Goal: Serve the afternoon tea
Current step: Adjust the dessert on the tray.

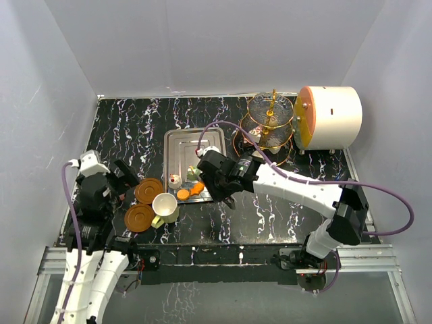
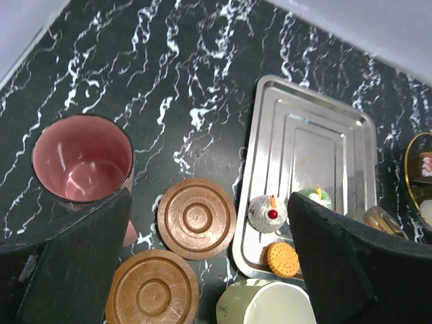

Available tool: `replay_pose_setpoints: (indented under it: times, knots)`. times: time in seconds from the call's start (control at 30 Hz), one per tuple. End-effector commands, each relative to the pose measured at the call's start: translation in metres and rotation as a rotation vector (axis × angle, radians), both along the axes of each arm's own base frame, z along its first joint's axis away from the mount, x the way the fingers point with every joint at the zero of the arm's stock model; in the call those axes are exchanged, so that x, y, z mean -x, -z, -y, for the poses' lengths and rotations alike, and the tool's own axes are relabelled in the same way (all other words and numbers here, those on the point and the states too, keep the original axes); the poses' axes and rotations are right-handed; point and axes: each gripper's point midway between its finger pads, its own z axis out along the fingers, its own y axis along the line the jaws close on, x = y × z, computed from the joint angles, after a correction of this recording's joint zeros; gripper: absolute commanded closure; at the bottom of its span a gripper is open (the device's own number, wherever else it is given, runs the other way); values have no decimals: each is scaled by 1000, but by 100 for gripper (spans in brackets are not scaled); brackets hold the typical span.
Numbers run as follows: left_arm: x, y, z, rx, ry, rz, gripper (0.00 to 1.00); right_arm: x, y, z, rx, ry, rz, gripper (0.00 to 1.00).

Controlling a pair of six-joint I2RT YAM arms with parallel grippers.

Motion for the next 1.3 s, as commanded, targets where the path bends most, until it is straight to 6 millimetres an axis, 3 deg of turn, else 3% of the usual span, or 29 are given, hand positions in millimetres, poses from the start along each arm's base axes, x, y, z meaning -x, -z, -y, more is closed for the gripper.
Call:
replay_pose_setpoints:
  times: [0.0, 0.2, 0.37, 0.87, 1.03, 1.27]
  knots:
    - [2, -20, 4, -27, 51, 81, 1, -15, -26, -26, -83, -28, 71, 60]
    - [0, -10, 18, -29, 142, 4, 1, -24, -24, -39, -73, -48, 83, 59]
    - [-5, 2, 27, -29, 194, -72, 1, -32, -12, -44, -25, -51, 88, 58]
    - [-5, 4, 29, -29, 202, -74, 1, -49, 16, -54, 50, -65, 95, 58]
    - [-6, 5, 29, -30, 204, -78, 1, -58, 16, -52, 37, -41, 89, 59]
    - [-7, 6, 29, -31, 207, -81, 1, -53, 19, -39, 31, -31, 53, 63]
